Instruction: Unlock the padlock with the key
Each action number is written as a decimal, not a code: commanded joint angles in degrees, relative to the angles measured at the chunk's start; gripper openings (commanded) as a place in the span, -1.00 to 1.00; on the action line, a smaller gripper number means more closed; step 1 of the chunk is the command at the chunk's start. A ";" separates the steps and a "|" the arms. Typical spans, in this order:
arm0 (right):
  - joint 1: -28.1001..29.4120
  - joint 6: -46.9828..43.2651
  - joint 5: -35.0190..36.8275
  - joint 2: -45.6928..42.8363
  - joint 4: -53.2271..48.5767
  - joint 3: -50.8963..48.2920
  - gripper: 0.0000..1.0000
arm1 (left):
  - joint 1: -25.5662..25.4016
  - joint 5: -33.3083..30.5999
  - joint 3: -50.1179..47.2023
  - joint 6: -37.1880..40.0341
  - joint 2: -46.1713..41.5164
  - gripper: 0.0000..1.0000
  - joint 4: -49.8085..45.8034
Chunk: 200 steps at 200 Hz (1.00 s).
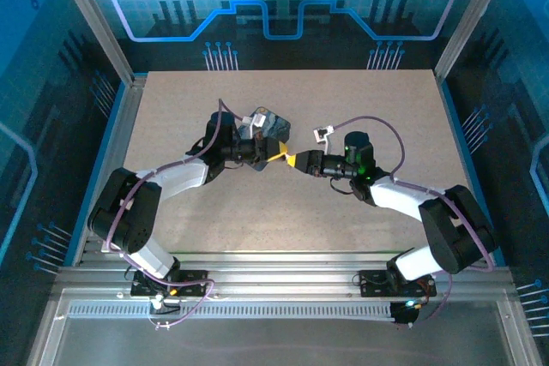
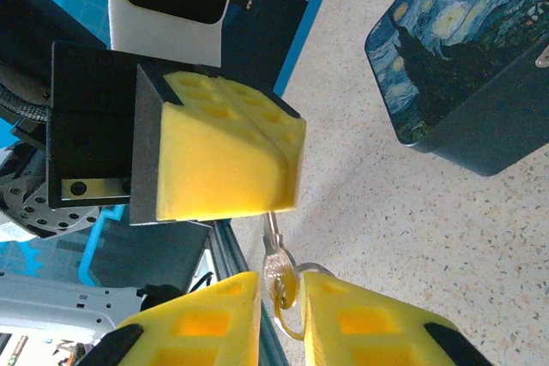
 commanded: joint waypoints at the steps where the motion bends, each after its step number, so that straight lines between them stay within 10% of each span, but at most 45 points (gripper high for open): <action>1: 1.29 -0.26 -0.86 0.86 2.10 0.11 -0.60 | 0.37 0.48 -0.78 -0.79 0.54 -1.00 2.32; 200: 1.07 -0.44 1.07 2.96 1.17 3.62 -0.63 | -0.50 2.17 -1.29 0.60 -0.05 -1.00 1.80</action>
